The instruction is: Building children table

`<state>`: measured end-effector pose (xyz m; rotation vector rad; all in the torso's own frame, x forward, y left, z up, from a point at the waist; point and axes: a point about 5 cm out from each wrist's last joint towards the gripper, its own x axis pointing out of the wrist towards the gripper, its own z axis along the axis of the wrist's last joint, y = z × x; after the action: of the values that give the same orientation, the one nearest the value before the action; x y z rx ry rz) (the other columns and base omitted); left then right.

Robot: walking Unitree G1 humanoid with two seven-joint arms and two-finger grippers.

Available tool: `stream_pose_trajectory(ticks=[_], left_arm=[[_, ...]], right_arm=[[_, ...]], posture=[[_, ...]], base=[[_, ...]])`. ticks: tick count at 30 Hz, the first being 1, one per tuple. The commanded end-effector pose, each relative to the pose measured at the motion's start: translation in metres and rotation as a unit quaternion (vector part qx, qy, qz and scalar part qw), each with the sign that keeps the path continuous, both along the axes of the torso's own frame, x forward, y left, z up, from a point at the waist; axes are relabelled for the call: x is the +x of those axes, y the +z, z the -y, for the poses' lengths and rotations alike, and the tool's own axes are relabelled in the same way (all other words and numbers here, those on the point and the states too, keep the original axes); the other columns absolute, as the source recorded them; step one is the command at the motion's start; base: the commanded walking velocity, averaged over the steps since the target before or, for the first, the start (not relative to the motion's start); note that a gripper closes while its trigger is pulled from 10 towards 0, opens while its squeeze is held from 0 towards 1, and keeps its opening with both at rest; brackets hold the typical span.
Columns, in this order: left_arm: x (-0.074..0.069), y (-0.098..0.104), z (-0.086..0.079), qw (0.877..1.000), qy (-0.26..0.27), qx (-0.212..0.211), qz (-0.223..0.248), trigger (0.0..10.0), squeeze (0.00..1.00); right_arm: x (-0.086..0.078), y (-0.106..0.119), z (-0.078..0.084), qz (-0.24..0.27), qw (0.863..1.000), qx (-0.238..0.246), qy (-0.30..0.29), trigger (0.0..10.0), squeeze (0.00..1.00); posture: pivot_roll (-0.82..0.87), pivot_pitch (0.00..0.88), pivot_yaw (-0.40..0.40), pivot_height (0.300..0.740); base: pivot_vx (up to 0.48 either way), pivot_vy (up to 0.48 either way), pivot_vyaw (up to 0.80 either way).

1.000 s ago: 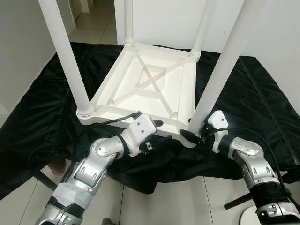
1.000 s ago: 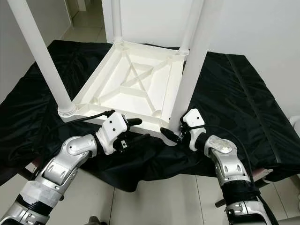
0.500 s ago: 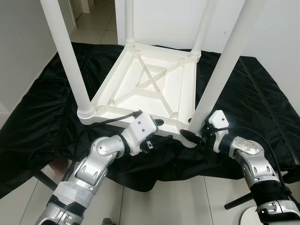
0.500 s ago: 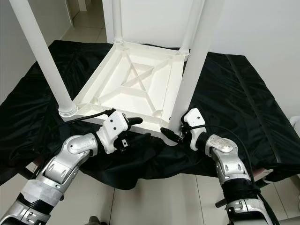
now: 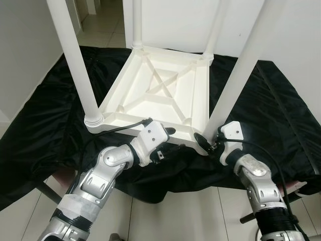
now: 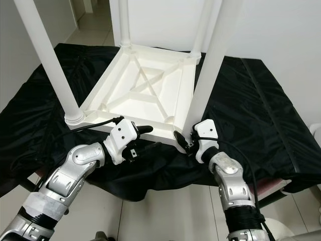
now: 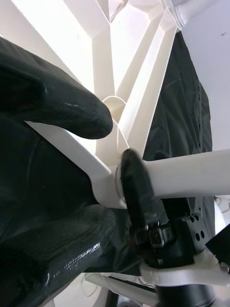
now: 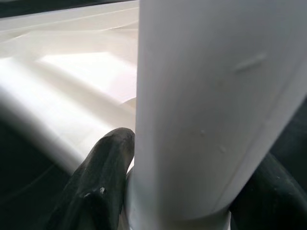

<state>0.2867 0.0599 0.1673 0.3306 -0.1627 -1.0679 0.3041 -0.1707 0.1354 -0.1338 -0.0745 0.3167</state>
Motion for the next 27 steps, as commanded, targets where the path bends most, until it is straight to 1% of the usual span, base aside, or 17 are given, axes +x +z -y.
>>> stream_pose_trajectory(ticks=[1, 2, 4, 5, 6, 8, 9, 10, 11, 12, 16, 17, 21, 22, 24, 25, 27], left_arm=[[-0.001, -0.005, -0.001, 1.0, -0.006, 0.011, -0.009, 10.0, 0.0], [-0.001, -0.005, 0.0, 1.0, -0.007, 0.01, -0.009, 10.0, 0.0], [-0.001, -0.005, 0.0, 1.0, -0.007, 0.01, -0.009, 10.0, 0.0], [-0.001, -0.005, 0.001, 1.0, -0.008, 0.009, -0.009, 10.0, 0.0], [-0.001, -0.005, 0.001, 1.0, -0.008, 0.009, -0.009, 10.0, 0.0], [-0.002, -0.005, 0.001, 1.0, -0.007, 0.008, -0.009, 10.0, 0.0], [-0.002, -0.005, 0.001, 1.0, -0.007, 0.008, -0.009, 10.0, 0.0], [-0.001, -0.005, 0.001, 1.0, -0.005, 0.007, -0.009, 10.0, 0.0], [-0.001, -0.005, 0.001, 1.0, -0.005, 0.007, -0.009, 10.0, 0.0], [-0.002, -0.005, 0.001, 1.0, -0.004, 0.005, -0.01, 10.0, 0.0], [-0.004, -0.006, 0.002, 1.0, -0.008, 0.006, -0.011, 10.0, 0.0], [-0.004, -0.006, 0.003, 1.0, -0.01, 0.007, -0.011, 10.0, 0.0], [-0.003, -0.004, 0.003, 1.0, -0.009, 0.004, -0.009, 10.0, 0.0], [-0.001, -0.003, 0.002, 1.0, -0.005, 0.002, -0.008, 10.0, 0.0], [-0.001, -0.004, 0.002, 1.0, -0.004, 0.002, -0.008, 10.0, 0.0], [-0.002, -0.004, 0.002, 1.0, -0.003, 0.001, -0.008, 10.0, 0.0], [-0.002, -0.004, 0.002, 1.0, -0.003, 0.001, -0.008, 10.0, 0.0]], right_arm=[[-0.002, 0.0, -0.001, 0.002, 0.997, 0.027, -0.067, 10.0, 0.0], [-0.006, -0.003, -0.009, 0.002, 0.991, 0.054, -0.119, 10.0, 0.0], [-0.006, -0.003, -0.009, 0.002, 0.991, 0.054, -0.119, 10.0, 0.0], [-0.009, -0.005, -0.016, 0.004, 0.984, 0.072, -0.16, 10.0, 0.0], [-0.009, -0.005, -0.016, 0.004, 0.984, 0.072, -0.16, 10.0, 0.0], [-0.014, -0.007, -0.028, 0.006, 0.972, 0.092, -0.216, 10.0, 0.0], [-0.014, -0.007, -0.028, 0.006, 0.972, 0.092, -0.216, 10.0, 0.0], [-0.016, -0.006, -0.036, 0.011, 0.97, 0.096, -0.225, 10.0, 0.0], [-0.016, -0.006, -0.036, 0.011, 0.97, 0.096, -0.225, 10.0, 0.0], [-0.018, -0.002, -0.042, 0.02, 0.971, 0.103, -0.214, 10.0, 0.0], [-0.019, 0.002, -0.044, 0.029, 0.975, 0.105, -0.196, 10.0, 0.0], [-0.02, 0.002, -0.045, 0.03, 0.976, 0.115, -0.185, 10.0, 0.0], [-0.023, 0.005, -0.046, 0.035, 0.975, 0.121, -0.183, 10.0, 0.0], [-0.026, 0.009, -0.047, 0.047, 0.975, 0.135, -0.172, 10.0, 0.16], [-0.026, 0.01, -0.047, 0.049, 0.974, 0.138, -0.171, 10.0, 0.16], [-0.028, 0.013, -0.048, 0.057, 0.975, 0.147, -0.159, 10.0, 1.0], [-0.029, 0.014, -0.048, 0.063, 0.975, 0.152, -0.152, 10.0, 1.0]], posture=[[-0.03, 0.079, -0.002, 0.74], [-0.03, 0.079, -0.002, 0.74], [-0.03, 0.079, -0.002, 0.74], [-0.03, 0.079, -0.002, 0.74], [-0.03, 0.079, -0.002, 0.74], [-0.03, 0.079, -0.002, 0.74], [-0.03, 0.079, -0.002, 0.74], [-0.03, 0.079, -0.002, 0.74], [-0.03, 0.079, -0.002, 0.74], [-0.03, 0.079, -0.002, 0.74], [-0.03, 0.085, -0.013, 0.74], [-0.03, 0.084, -0.012, 0.74], [-0.03, 0.084, -0.014, 0.74], [-0.03, 0.083, -0.017, 0.74], [-0.03, 0.083, -0.02, 0.74], [-0.03, 0.084, -0.024, 0.74], [-0.03, 0.085, -0.025, 0.74]], base=[[0.0, 0.0, 0.0], [0.0, 0.0, 0.0], [0.0, 0.0, 0.0], [0.0, 0.0, 0.0], [0.0, 0.0, 0.0], [0.0, 0.0, 0.0], [0.0, 0.0, 0.0], [0.0, 0.0, 0.0], [0.0, 0.0, 0.0], [0.0, 0.0, 0.0], [0.0, 0.0, 0.0], [0.0, 0.0, 0.0], [0.0, 0.0, 0.0], [0.0, 0.0, 0.0], [0.0, 0.0, 0.0], [0.0, 0.0, 0.0], [0.0, 0.0, 0.0]])
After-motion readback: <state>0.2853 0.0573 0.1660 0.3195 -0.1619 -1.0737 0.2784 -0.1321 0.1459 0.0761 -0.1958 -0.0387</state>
